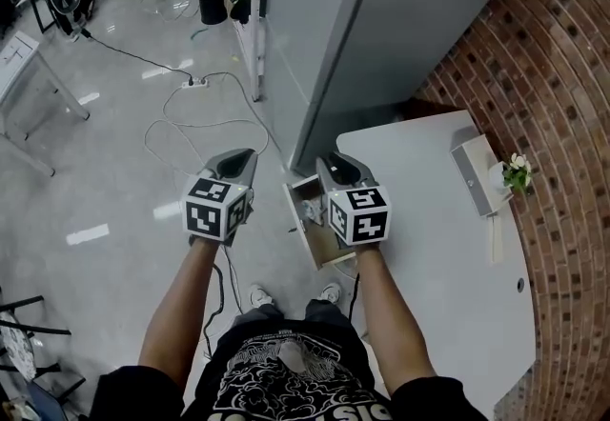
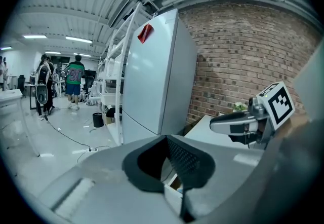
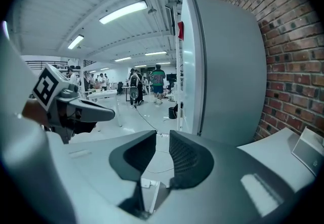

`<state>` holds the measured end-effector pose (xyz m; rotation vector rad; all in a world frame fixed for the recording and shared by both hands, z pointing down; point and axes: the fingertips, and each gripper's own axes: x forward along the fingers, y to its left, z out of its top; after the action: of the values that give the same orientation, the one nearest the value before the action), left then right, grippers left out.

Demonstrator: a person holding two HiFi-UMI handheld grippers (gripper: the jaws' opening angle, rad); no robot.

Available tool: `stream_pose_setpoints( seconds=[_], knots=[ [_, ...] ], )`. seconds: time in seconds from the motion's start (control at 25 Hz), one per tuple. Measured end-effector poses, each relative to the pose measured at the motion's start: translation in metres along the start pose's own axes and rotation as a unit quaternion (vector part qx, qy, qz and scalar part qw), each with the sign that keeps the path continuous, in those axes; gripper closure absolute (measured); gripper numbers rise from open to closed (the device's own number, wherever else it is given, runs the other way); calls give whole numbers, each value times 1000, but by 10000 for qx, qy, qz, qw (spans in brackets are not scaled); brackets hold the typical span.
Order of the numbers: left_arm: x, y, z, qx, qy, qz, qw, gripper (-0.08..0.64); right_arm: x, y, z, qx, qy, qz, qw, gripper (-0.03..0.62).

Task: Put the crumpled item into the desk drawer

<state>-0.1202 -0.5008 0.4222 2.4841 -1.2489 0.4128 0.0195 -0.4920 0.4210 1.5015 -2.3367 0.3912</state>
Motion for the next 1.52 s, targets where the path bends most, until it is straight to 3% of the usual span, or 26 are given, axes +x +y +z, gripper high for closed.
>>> stream_pose_setpoints(
  seconds=[0.28, 0.72, 1.12, 1.52],
  knots=[
    [-3, -19, 32, 42, -259, 288, 9992, 561, -14, -15, 33, -90, -251, 296, 9992, 522],
    [-9, -38, 62, 108, -430, 787, 9959, 561, -30, -35, 74, -171, -570, 724, 9956, 592],
    [-26, -35, 70, 99, -537, 1092, 9925, 561, -34, -36, 86, -177, -756, 895, 9929, 592],
    [-28, -34, 70, 77, -570, 1108, 9922, 561, -34, -38, 82, -153, -739, 896, 9931, 592]
  ],
)
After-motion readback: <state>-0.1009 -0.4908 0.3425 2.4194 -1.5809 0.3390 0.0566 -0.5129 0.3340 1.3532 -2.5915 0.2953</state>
